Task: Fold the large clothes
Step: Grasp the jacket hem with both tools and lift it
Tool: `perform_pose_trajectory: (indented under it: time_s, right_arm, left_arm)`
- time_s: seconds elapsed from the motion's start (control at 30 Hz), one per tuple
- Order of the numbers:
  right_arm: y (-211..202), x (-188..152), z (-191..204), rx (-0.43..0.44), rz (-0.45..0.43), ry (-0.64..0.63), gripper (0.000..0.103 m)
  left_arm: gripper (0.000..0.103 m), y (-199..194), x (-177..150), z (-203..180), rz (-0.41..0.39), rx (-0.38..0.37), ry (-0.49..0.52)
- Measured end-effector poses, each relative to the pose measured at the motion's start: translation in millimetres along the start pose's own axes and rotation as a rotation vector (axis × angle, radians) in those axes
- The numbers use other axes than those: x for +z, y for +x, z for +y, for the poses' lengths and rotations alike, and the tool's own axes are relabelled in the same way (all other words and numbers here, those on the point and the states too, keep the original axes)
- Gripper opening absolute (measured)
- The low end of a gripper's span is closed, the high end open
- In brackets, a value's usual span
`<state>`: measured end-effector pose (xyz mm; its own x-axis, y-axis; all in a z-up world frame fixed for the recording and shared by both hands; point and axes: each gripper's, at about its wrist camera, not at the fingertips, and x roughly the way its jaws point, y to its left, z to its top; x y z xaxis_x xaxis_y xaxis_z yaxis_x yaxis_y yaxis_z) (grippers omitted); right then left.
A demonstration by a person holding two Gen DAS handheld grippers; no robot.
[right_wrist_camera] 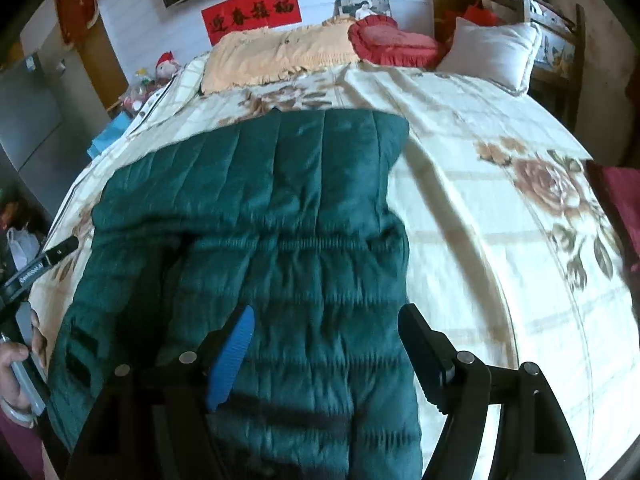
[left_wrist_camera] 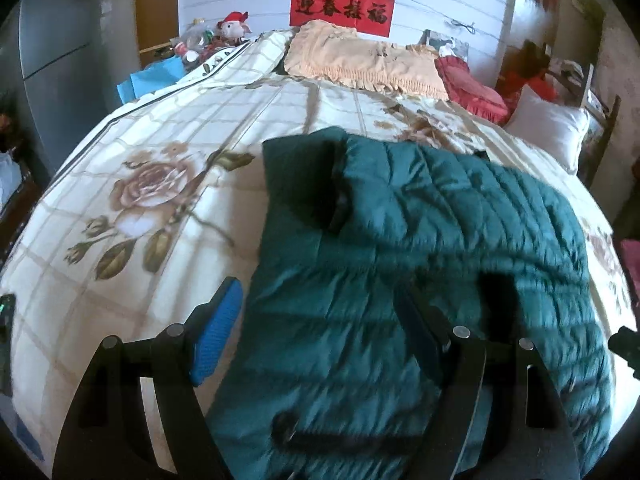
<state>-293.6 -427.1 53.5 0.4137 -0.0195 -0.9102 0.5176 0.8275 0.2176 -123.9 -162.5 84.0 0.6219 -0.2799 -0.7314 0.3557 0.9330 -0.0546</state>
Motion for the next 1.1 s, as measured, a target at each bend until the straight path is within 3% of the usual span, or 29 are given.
perform_pose_trajectory:
  time_s: [0.33,0.87,1.1]
  right_arm:
    - [-5.0,-49.9,-4.7,0.018,0.068,0.008,0.072]
    - [-26.5,-70.3,6.0,0.037,0.062,-0.01,0.077]
    - [-36.8,-82.7,-2.1,0.025,0.085,-0.023,0.078]
  left_arm:
    - [0.078,-28.9,-49.7,21.8,0.035,0.002,-0.008]
    - [0.078,-56.1,-94.0,44.5,0.075,-0.008,-0.024]
    - [0.078,-59.9,-112.8,57.2,0.133,-0.049,-0.025]
